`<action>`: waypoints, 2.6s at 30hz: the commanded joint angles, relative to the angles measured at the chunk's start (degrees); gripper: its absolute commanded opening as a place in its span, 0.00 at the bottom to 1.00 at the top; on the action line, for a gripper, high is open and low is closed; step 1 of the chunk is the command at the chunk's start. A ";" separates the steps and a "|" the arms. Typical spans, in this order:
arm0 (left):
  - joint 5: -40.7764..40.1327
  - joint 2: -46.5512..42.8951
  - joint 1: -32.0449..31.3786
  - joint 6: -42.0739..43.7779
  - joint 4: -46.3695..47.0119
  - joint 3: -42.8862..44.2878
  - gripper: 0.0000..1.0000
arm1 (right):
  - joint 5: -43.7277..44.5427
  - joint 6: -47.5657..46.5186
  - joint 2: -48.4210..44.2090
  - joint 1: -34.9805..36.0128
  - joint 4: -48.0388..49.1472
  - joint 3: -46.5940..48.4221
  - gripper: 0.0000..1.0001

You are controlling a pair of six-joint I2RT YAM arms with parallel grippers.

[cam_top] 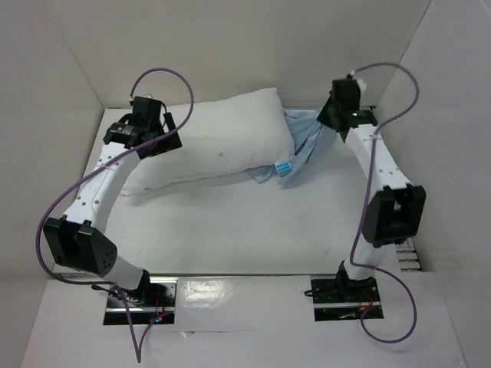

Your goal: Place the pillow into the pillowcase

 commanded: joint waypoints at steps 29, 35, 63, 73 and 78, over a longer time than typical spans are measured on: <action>30.53 13.40 -2.66 0.61 6.27 17.79 0.90 | -34.79 2.44 -20.18 2.55 14.22 21.18 0.00; 38.89 5.57 2.10 1.84 5.74 18.94 0.81 | -36.81 2.44 -19.57 4.31 14.75 14.67 0.00; 37.76 15.75 -21.79 5.63 1.87 20.86 0.78 | -24.77 -4.50 1.64 -0.95 3.86 19.95 0.88; 37.76 20.24 -28.91 -3.25 9.67 17.72 0.94 | -24.51 -6.08 -7.96 -5.09 3.07 10.27 0.93; 29.95 24.45 -33.05 -4.49 10.84 19.19 0.97 | -25.13 -6.08 -11.04 -7.21 2.54 5.97 0.94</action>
